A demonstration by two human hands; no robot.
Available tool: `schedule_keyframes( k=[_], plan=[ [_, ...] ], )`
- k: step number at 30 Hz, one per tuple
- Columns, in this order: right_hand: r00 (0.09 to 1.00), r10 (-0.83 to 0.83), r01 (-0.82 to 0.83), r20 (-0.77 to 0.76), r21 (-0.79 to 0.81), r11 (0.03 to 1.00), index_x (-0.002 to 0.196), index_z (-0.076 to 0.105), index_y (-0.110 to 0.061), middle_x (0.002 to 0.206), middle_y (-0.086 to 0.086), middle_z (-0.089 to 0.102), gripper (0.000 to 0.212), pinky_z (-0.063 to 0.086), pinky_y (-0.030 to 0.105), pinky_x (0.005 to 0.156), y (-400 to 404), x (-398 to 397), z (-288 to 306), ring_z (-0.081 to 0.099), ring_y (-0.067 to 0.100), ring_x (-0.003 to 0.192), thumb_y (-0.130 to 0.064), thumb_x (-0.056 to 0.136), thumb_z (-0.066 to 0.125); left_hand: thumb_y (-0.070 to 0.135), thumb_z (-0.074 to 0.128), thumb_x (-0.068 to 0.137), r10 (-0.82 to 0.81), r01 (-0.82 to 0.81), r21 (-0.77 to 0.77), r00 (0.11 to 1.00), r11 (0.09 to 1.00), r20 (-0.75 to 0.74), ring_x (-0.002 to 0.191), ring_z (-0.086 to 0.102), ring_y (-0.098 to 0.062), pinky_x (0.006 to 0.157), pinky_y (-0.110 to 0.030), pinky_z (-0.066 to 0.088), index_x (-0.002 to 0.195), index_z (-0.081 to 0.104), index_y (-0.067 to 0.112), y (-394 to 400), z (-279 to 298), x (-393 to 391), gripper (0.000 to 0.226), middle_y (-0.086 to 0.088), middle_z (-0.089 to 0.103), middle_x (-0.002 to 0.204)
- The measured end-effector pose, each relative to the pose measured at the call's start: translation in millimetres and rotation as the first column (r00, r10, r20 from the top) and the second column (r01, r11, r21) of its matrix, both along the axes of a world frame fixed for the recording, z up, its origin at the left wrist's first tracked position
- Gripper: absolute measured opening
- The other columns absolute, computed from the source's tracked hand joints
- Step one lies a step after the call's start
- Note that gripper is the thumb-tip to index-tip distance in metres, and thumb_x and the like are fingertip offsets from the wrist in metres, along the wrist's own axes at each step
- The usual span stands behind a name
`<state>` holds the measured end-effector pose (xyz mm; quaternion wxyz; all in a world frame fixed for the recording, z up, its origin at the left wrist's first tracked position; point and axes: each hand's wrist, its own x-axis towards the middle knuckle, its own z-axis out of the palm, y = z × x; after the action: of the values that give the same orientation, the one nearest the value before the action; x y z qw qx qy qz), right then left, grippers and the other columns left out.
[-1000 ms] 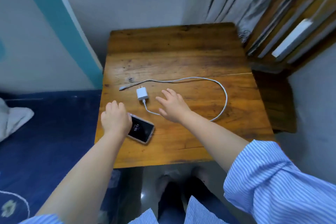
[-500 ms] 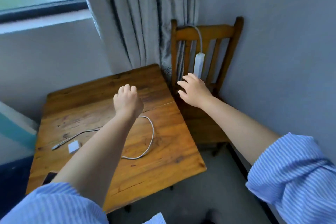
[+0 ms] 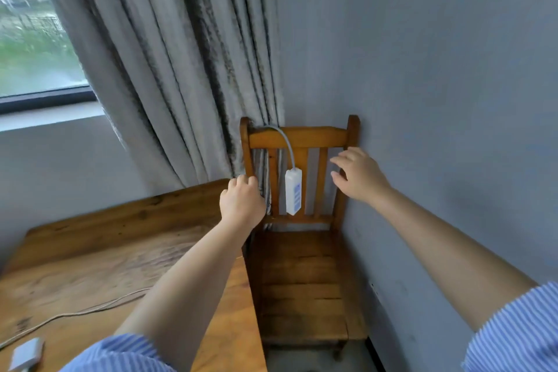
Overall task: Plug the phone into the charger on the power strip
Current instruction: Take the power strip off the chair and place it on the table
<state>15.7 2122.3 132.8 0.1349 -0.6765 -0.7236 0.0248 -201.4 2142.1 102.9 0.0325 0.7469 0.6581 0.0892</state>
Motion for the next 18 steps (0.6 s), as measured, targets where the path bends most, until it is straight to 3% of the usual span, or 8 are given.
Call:
schedule_keyframes(
  k=[7,11,12,15,18],
  plan=[
    [0.996,0.055,-0.049,0.071,-0.086,0.995,0.127,0.044,-0.010,0.136,0.011,0.047,0.038,0.033,0.041,0.107,87,29,3,0.033,0.026,0.130,-0.024,0.092,0.042,0.019,0.043,0.091,0.046,-0.040,-0.136,0.998,0.990,0.042,0.113,0.051,-0.030,0.078,-0.038,0.049,0.124,0.042,0.008,95,-1,52,0.034,-0.013,0.052,0.126],
    [0.997,0.056,-0.049,0.045,-0.137,0.989,0.124,0.047,-0.008,0.132,0.016,0.049,0.036,0.037,0.040,0.101,149,34,-6,0.039,0.030,0.124,-0.021,0.091,0.043,0.023,0.036,0.095,0.056,-0.017,-0.246,0.987,0.969,0.152,0.091,0.063,-0.030,0.051,-0.027,0.041,0.103,0.056,0.003,160,-7,77,0.030,-0.011,0.065,0.089],
    [0.997,0.065,-0.058,0.042,-0.144,0.988,0.124,0.047,-0.007,0.132,0.016,0.050,0.036,0.038,0.040,0.101,163,35,-11,0.040,0.030,0.124,-0.020,0.091,0.043,0.023,0.035,0.096,0.080,-0.025,-0.293,0.981,0.956,0.177,0.089,0.064,-0.030,0.051,-0.028,0.042,0.098,0.059,0.002,175,-10,83,0.032,-0.012,0.067,0.089],
    [0.994,0.105,-0.099,0.025,-0.167,0.981,0.129,0.041,-0.009,0.139,0.014,0.042,0.040,0.033,0.040,0.108,195,36,-30,0.036,0.028,0.129,-0.016,0.090,0.044,0.023,0.034,0.096,0.141,-0.042,-0.382,0.962,0.923,0.234,0.093,0.063,-0.031,0.071,-0.038,0.052,0.103,0.057,0.003,200,-29,97,0.031,-0.017,0.067,0.104],
    [0.990,0.139,-0.135,0.008,-0.168,0.976,0.134,0.033,-0.010,0.147,0.010,0.031,0.046,0.023,0.036,0.113,214,38,-48,0.028,0.023,0.135,-0.011,0.090,0.043,0.028,0.036,0.096,0.177,-0.019,-0.402,0.916,0.916,0.359,0.093,0.063,-0.033,0.073,-0.039,0.051,0.106,0.053,0.004,210,-51,103,0.031,-0.018,0.066,0.104]
  ],
)
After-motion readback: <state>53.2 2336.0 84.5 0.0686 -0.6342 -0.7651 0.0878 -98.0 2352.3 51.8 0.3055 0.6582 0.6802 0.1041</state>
